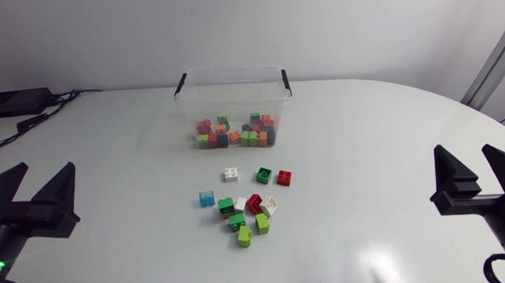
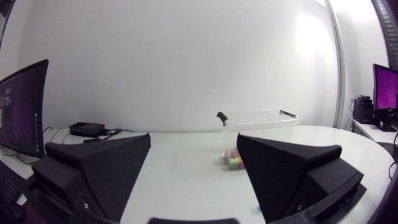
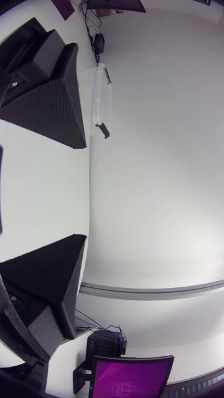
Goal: Place the duplo bricks in the container
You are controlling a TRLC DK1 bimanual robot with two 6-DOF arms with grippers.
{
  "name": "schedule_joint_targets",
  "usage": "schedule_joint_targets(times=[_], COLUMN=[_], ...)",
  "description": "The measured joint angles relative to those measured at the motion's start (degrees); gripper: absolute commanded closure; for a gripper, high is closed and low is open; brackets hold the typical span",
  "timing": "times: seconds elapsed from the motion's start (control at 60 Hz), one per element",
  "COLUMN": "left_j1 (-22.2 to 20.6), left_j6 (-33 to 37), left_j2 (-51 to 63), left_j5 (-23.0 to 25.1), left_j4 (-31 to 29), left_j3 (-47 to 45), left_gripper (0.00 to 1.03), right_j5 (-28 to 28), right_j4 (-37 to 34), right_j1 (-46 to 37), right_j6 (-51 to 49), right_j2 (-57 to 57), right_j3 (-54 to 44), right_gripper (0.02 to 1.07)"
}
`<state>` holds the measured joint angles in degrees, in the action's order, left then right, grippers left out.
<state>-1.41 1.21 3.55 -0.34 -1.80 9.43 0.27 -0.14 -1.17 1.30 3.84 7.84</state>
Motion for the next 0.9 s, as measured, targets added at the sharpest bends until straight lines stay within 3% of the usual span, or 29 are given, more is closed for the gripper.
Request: schedule_joint_targets(times=[0.233,0.467,0.65,0.9], left_j1=[-2.4,-8.0,-13.7,-17.3], left_j6=[-0.7,-1.2,-0.7,2.3], left_j2=[15.0,28.4,39.6,58.8], left_j5=[0.0,-0.4,-4.4,-4.7], left_j4=[-1.8,-2.8,-5.1,-9.2], left_j3=[9.6,14.8,18.6,27.0], left_gripper=[0.08,0.08,0.11,0.12], right_j5=[0.0,0.0,0.1,2.2], right_j4=[2.6,3.0,2.8,-4.7], right_j1=[0.0,0.0,0.7,3.6], right_j6=[0.0,0.0,-0.3,-1.2], right_j2=[12.5,23.6,28.4,36.7], right_j3=[6.2,11.3,12.4,17.4], right_gripper=[0.07,0.07,0.07,0.07])
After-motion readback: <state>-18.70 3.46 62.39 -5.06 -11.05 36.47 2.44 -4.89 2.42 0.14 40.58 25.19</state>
